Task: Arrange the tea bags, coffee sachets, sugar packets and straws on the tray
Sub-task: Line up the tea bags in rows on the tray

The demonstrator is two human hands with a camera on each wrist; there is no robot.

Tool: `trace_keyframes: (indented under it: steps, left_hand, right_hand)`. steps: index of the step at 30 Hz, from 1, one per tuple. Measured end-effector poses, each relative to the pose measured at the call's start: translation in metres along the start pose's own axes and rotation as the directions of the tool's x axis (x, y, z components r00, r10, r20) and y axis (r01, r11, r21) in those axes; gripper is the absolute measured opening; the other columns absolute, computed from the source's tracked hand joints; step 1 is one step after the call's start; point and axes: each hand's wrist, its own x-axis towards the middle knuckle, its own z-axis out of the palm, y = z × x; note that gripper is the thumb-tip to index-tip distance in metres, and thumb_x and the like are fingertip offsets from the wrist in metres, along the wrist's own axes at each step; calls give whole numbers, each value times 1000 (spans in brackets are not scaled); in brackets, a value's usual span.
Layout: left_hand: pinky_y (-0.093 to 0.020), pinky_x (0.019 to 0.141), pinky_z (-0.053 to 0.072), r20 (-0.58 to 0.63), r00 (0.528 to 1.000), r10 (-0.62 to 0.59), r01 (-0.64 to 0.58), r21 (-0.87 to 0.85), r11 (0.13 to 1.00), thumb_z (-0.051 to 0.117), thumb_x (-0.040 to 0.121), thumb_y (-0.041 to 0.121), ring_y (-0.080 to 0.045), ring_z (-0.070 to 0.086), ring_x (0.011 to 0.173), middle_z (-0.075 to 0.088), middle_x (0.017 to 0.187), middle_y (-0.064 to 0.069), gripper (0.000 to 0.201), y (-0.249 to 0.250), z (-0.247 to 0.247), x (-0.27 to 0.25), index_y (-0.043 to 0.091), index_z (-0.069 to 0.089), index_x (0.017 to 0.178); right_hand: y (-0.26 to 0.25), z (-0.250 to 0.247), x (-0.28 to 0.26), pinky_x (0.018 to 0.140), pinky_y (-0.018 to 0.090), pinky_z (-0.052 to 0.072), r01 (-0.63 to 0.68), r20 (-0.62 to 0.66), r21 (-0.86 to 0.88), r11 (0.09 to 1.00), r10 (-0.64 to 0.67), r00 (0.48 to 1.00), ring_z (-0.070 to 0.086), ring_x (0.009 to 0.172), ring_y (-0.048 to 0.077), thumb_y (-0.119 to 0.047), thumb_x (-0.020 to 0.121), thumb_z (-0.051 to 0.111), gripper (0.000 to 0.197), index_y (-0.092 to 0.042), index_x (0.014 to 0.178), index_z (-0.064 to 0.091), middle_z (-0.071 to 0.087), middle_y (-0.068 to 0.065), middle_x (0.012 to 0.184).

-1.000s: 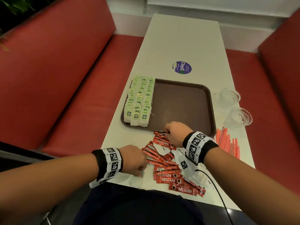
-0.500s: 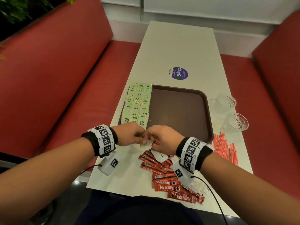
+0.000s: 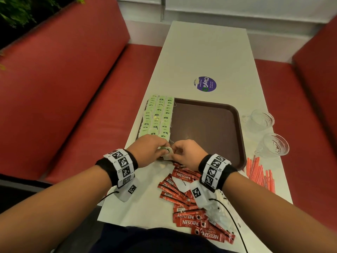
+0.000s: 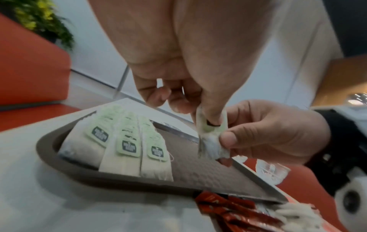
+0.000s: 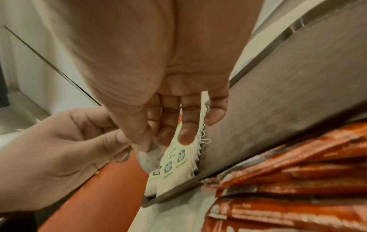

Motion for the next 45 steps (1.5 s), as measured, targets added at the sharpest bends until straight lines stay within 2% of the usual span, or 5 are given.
trace_keyframes:
  steps: [10,16,25,38,45]
  left_hand:
    - [-26,77,43,62,967,-249,252,-38,967,55,100,31,-22,64,96,68,98,1,23,-30,19,17,24,67,118]
    - [-28,82,44,-32,963,-267,266,-36,963,69,90,35,-16,58,98,54,111,7,40,-31,27,20,31,55,128]
    - [-33,71,47,7,933,-361,361,-41,932,78,78,45,-14,57,79,61,82,9,35,-31,36,18,28,50,88]
    - [-37,86,48,-57,957,-283,288,103,952,64,90,46,-19,57,99,61,101,6,24,-28,30,23,27,65,104]
    - [-38,97,47,-127,863,-489,497,48,866,62,95,33,-25,56,111,49,127,-2,33,-52,18,20,18,60,125]
  right_hand:
    - [14,3,24,96,33,50,-89,140,-279,956,132,981,64,108,22,-17,99,46,32,-22,121,69,69,1,119]
    - [12,9,41,88,32,52,-72,207,-312,947,142,968,64,98,27,-15,99,40,38,-20,127,66,69,7,113]
    - [6,11,58,71,29,41,-75,214,-379,922,166,963,54,80,25,-17,98,44,22,-11,105,64,55,5,88]
    - [-2,-1,60,79,34,48,-112,186,-407,906,202,962,61,102,32,-14,97,46,30,-10,126,53,62,14,117]
    - [19,-20,22,92,36,52,-144,186,-374,916,226,956,61,107,25,-27,96,56,33,-19,127,59,66,2,117]
